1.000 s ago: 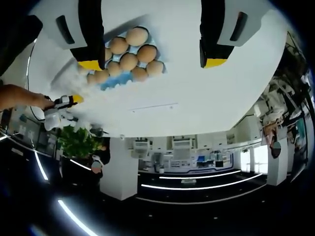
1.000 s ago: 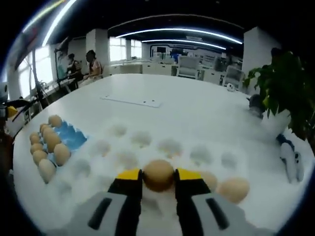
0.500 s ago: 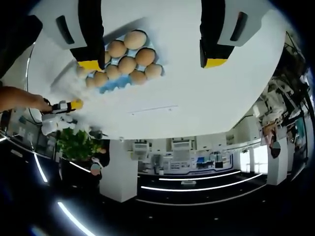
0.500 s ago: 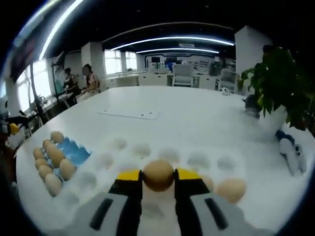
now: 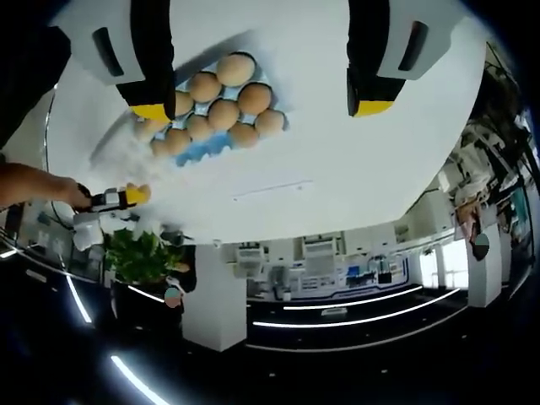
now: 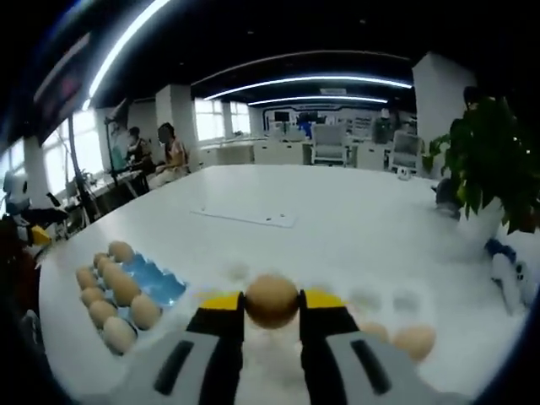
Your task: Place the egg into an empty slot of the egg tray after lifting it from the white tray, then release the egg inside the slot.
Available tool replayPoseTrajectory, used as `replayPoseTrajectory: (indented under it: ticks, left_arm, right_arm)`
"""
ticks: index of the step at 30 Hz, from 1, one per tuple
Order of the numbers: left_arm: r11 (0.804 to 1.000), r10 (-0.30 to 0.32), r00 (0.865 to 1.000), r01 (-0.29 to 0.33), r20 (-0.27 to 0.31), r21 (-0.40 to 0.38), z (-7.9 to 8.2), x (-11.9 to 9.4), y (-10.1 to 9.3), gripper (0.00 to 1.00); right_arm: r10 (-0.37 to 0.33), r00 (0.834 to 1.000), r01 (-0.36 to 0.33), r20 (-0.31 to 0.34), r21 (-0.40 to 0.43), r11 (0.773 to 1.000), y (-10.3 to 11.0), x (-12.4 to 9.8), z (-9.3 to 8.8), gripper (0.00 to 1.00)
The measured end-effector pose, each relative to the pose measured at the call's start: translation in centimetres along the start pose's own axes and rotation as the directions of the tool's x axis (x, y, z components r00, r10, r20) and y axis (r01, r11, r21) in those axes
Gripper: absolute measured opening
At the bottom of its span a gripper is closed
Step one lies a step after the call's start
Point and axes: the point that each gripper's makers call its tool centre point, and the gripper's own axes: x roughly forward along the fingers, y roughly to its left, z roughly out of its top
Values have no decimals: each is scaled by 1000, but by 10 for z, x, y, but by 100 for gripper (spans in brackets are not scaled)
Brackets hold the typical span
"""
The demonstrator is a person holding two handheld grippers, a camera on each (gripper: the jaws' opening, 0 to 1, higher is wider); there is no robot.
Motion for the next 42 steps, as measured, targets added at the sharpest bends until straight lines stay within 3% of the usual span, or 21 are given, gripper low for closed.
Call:
replayPoseTrajectory:
  ticks: [13,23,42]
  left_arm:
    - [1000,-10,1000,10,4,-7,0,-1,-1,84]
    - [1000,1,1000,-1,7,-9,1,-2,-3,84]
    - [1000,-28,1000,28,2,-5,1,1,-8,84]
  right_arm:
    - [127,992,-126,25,-41,991,45,12,13,24]
    - [225,974,-223,32,-63,973,83,26,18,24]
    - [415,910,-412,0,-117,904,167,71,24,24]
